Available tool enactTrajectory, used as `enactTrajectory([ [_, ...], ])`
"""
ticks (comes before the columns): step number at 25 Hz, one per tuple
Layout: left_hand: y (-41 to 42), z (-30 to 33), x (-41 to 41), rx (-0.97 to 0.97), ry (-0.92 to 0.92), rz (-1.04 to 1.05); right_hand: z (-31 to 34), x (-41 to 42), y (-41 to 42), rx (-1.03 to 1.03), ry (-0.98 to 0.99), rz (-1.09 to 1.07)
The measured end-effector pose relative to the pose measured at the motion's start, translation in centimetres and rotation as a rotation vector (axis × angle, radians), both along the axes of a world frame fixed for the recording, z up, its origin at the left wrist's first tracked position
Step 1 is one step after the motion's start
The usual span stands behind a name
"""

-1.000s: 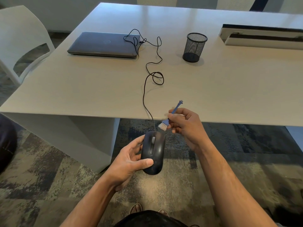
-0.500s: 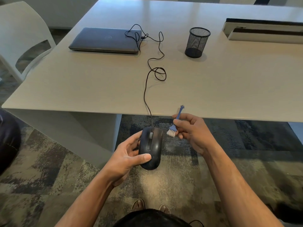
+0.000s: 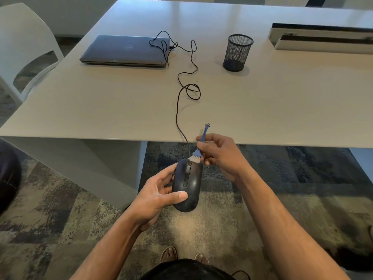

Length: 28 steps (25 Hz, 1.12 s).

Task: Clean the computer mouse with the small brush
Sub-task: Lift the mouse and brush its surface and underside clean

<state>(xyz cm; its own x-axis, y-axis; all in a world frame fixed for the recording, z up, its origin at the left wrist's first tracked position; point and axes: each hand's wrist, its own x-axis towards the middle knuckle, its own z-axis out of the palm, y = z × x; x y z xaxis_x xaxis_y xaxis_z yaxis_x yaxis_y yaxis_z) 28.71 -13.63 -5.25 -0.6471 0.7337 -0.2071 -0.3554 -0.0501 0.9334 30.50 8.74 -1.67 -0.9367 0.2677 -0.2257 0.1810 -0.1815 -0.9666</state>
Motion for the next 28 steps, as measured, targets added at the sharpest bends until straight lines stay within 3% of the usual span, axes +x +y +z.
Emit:
enactTrajectory([
  [5, -0.5, -0.2, 0.0, 0.007, -0.020, 0.031, -0.5, 1.6, 1.3, -0.051, -0.052, 0.042],
  [12, -0.5, -0.1, -0.1, 0.001, -0.009, 0.001, 0.1, 0.9, 1.4, -0.047, 0.011, -0.078],
  [22, -0.9, 0.0, -0.1, 0.000, -0.025, 0.014, -0.8, 0.7, 0.5, -0.011, -0.002, 0.057],
  [28, -1.0, 0.2, -0.2, 0.013, -0.040, 0.056, -0.9, 1.9, 1.7, -0.052, -0.039, 0.029],
])
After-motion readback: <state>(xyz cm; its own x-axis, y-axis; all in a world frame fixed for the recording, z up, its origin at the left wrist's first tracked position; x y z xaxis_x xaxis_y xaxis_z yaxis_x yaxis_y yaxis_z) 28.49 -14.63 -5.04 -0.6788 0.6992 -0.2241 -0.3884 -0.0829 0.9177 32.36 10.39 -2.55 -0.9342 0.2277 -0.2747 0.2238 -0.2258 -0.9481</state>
